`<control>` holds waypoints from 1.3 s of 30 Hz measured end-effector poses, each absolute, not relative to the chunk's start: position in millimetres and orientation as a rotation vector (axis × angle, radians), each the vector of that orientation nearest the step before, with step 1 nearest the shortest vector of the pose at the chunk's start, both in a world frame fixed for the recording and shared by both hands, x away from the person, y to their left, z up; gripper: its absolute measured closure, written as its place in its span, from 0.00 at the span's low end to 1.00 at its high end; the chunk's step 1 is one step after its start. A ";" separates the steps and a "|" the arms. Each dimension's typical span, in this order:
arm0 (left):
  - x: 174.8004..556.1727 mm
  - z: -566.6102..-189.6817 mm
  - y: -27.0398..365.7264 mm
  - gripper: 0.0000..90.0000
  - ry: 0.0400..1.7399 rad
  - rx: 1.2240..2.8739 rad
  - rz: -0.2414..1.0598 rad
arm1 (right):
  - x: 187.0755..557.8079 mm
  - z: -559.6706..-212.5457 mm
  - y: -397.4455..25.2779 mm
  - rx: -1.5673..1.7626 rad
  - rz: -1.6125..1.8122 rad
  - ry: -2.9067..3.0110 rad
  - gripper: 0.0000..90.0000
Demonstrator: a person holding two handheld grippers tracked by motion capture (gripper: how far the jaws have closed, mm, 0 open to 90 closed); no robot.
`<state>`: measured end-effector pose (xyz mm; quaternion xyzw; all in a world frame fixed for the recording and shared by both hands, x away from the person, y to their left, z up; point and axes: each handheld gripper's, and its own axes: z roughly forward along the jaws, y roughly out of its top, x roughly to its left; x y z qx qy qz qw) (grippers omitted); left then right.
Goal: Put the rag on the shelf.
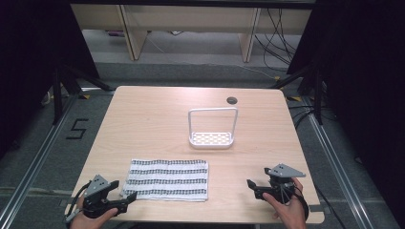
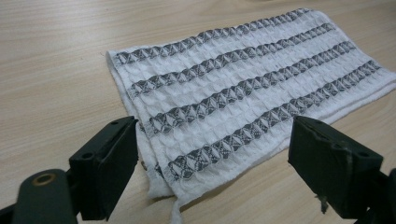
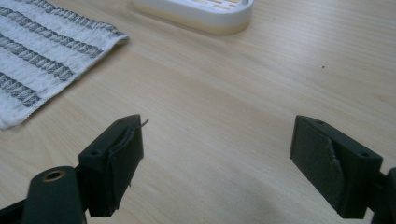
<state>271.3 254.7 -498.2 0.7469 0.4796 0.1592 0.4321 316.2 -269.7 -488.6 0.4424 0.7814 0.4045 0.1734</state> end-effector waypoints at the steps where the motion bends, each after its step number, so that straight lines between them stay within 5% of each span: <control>1: 271.3 -498.2 254.7 0.17 1.195 1.862 0.397 | 316.2 -488.6 -269.7 1.255 1.147 2.216 0.23; 39: 266.4 -494.4 190.1 0.21 1.053 1.886 0.298 | 331.2 -476.2 -245.1 1.162 1.206 2.232 0.32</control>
